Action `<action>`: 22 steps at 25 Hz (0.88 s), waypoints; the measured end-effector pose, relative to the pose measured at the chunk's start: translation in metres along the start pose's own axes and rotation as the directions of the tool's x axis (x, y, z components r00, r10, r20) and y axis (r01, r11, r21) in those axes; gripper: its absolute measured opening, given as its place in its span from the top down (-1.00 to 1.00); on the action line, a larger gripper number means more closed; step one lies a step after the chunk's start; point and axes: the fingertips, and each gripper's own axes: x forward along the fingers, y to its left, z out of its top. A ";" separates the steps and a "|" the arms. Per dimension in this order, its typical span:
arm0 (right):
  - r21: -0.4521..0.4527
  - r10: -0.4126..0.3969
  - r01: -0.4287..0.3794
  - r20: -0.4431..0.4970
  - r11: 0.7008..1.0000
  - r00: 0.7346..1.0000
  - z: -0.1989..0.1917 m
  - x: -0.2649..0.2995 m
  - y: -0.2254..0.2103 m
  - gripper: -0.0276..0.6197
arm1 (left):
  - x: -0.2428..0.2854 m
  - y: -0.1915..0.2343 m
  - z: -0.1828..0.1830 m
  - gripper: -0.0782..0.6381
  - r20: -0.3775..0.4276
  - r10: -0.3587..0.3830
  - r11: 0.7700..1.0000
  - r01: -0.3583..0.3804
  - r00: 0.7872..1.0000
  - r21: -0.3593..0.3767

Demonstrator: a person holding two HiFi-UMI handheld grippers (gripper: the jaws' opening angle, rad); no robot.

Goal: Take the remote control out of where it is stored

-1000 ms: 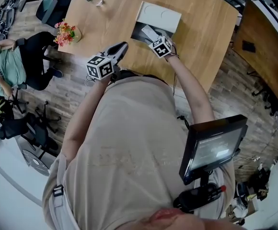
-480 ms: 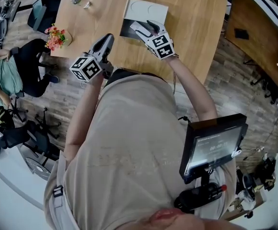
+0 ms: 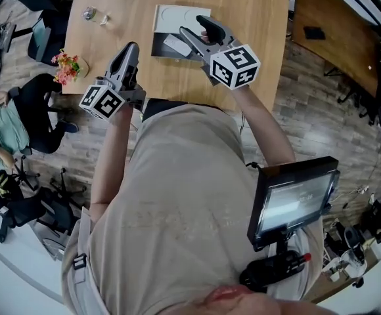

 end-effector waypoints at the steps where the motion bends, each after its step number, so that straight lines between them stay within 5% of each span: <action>1: 0.002 -0.007 0.007 0.030 1.000 1.000 0.012 -0.009 0.004 0.22 | 0.001 -0.005 0.002 0.76 -0.003 -0.016 1.000 0.016 1.000 0.003; 10: -0.094 -0.145 0.169 0.222 0.981 0.964 0.083 -0.075 0.033 0.27 | -0.020 -0.028 0.029 0.76 -0.016 -0.141 0.989 0.142 0.990 0.040; 18: -0.156 -0.360 0.400 0.232 0.903 0.904 0.055 -0.086 0.062 0.39 | -0.074 0.010 0.044 0.76 -0.086 -0.166 0.982 0.173 0.982 0.082; 22: -0.141 -0.424 0.458 0.219 0.878 0.879 0.039 -0.086 0.092 0.39 | -0.103 0.026 0.051 0.76 -0.080 -0.195 0.979 0.200 0.977 0.048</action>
